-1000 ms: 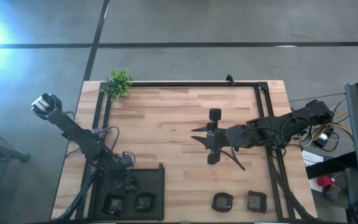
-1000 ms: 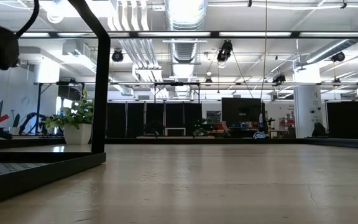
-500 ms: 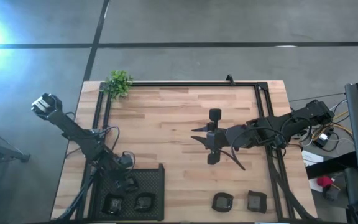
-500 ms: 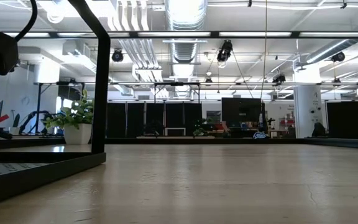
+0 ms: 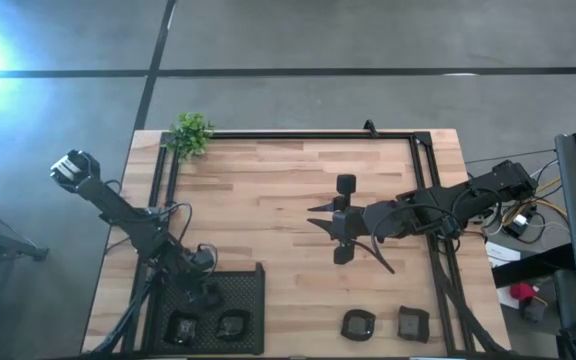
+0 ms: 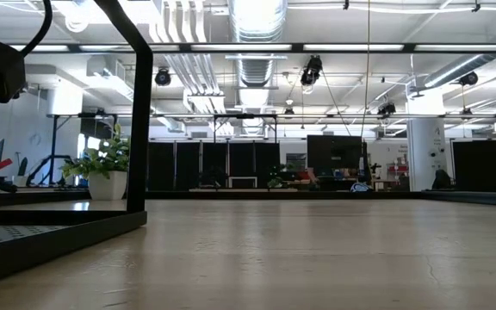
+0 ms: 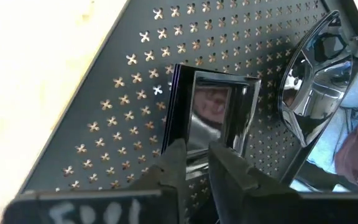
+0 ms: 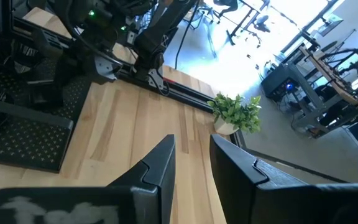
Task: Pick & Place Mini shaped plates
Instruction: Stack the square plate on top of the square plate on the shelf, then stack the leaf shaped plate on top of the leaf shaped plate on the shelf
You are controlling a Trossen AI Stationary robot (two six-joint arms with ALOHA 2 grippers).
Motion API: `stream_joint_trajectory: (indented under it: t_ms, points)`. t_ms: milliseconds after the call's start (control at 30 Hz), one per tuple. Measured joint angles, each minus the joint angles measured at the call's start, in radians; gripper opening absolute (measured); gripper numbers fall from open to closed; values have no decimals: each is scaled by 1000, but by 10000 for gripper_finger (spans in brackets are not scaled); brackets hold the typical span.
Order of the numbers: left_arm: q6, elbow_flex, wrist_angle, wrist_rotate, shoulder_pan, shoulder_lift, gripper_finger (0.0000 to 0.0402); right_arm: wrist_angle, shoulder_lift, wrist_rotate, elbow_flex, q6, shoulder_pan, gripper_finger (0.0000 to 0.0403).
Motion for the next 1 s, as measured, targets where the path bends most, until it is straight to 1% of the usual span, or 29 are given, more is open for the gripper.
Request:
stream_joint_trajectory:
  t_ms: [100,200,367,500,600,733,833,933,1000]
  points:
    - [2,0,-1,28,6,-6,68,0,0,0,0,0,0,95]
    - [7,0,-1,25,6,-24,69,0,0,0,0,6,0,95]
    - [50,0,-3,-37,6,-87,69,-36,-4,-1,0,83,1,95]
    - [99,0,-9,-126,6,-160,69,-149,-22,-9,0,199,1,95]
    - [184,0,-9,-254,6,-221,69,-274,-32,-36,0,337,1,95]
    - [355,10,-9,-480,6,-289,69,-444,-27,-165,-2,506,1,95]
    - [501,30,-4,-655,6,-321,69,-534,-15,-256,-20,613,8,95]
    - [664,44,47,-816,6,-333,69,-583,-2,-324,-52,683,22,95]
    - [772,45,122,-895,6,-336,69,-584,-3,-359,-90,716,31,95]
